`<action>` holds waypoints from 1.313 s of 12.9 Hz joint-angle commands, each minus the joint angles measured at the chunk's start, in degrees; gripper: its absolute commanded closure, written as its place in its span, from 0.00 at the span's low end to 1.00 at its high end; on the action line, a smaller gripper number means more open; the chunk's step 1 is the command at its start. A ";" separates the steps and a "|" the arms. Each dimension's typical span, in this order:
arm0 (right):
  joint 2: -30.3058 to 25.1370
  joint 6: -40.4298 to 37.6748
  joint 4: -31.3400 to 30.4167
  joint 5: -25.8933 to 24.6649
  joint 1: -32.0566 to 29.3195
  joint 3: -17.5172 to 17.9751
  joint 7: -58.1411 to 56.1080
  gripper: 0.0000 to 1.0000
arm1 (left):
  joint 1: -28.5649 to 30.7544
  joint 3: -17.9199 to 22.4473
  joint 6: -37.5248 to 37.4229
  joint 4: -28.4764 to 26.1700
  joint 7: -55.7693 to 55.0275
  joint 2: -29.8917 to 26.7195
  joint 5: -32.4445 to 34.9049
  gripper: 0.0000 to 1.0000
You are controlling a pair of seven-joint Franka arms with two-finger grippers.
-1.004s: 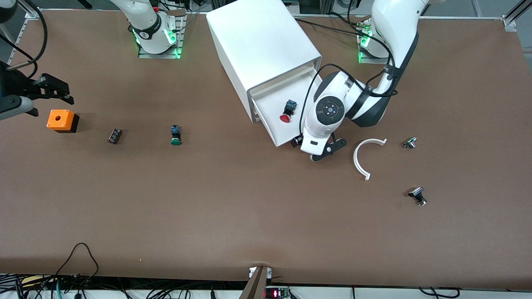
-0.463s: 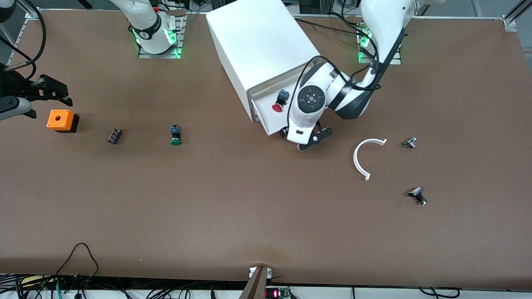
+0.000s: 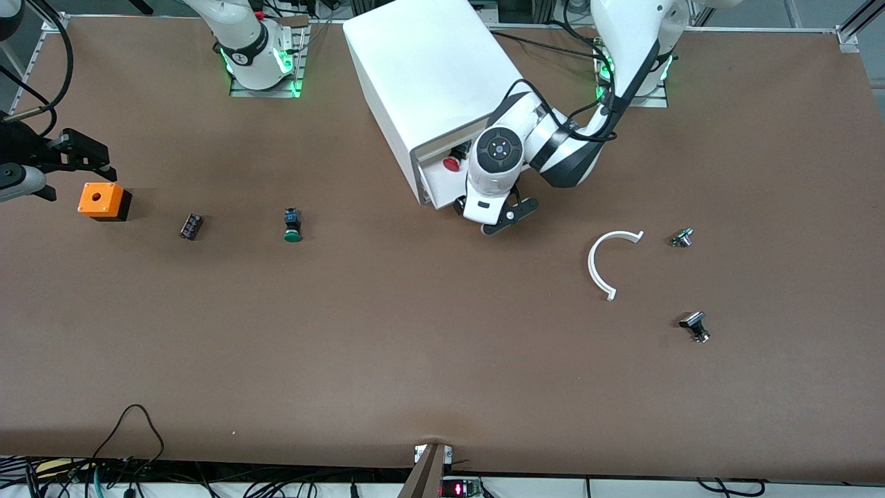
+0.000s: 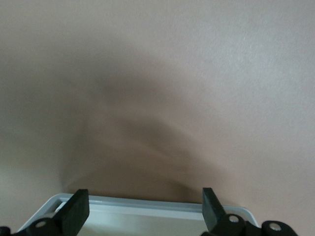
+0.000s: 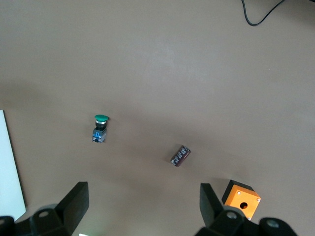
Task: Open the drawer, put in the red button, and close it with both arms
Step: 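Push the drawer shut with the left gripper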
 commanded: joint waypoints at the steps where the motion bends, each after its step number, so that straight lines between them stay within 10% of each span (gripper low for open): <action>1: 0.23 0.00 0.89 -0.16 0.03 0.10 -0.35 0.00 | -2.32 -0.56 0.37 -3.07 -4.15 -2.04 1.31 0.00; 17: 0.23 -0.09 0.89 -0.16 0.11 0.19 -0.35 0.00 | 5.31 -3.20 0.29 -1.32 -5.39 -4.84 1.48 0.00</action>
